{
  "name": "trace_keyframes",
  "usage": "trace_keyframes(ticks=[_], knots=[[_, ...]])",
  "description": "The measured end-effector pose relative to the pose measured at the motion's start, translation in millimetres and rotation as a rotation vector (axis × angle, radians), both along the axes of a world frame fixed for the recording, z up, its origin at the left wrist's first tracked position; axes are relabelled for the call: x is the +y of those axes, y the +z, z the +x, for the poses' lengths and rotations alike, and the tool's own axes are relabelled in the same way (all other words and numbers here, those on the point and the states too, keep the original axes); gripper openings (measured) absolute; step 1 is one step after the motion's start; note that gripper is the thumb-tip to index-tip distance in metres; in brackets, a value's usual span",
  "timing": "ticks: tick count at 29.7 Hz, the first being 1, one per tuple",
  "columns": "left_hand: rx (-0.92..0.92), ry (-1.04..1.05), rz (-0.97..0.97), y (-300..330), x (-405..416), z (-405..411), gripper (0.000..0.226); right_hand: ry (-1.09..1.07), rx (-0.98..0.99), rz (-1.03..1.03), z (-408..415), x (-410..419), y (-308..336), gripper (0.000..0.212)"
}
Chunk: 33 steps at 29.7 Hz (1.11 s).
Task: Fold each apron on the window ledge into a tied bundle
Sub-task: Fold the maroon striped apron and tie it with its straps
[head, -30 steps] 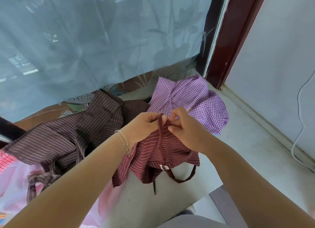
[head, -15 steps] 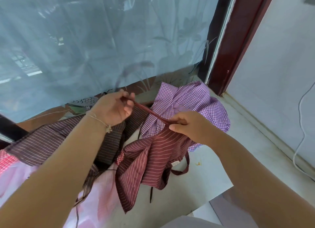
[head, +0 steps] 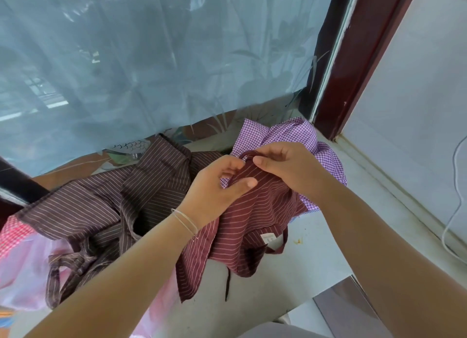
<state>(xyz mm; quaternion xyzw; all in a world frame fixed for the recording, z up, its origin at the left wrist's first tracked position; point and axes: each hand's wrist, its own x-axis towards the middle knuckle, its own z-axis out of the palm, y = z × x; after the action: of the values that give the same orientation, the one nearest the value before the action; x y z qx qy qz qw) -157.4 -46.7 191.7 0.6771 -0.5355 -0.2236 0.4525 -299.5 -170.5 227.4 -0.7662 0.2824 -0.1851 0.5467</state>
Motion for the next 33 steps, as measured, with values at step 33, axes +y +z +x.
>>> trace_keyframes(ticks=[33], knots=[[-0.344,-0.024,0.561,28.6,25.5,76.2,0.024,-0.348,-0.136,-0.046,26.6,-55.0,56.7,0.025]])
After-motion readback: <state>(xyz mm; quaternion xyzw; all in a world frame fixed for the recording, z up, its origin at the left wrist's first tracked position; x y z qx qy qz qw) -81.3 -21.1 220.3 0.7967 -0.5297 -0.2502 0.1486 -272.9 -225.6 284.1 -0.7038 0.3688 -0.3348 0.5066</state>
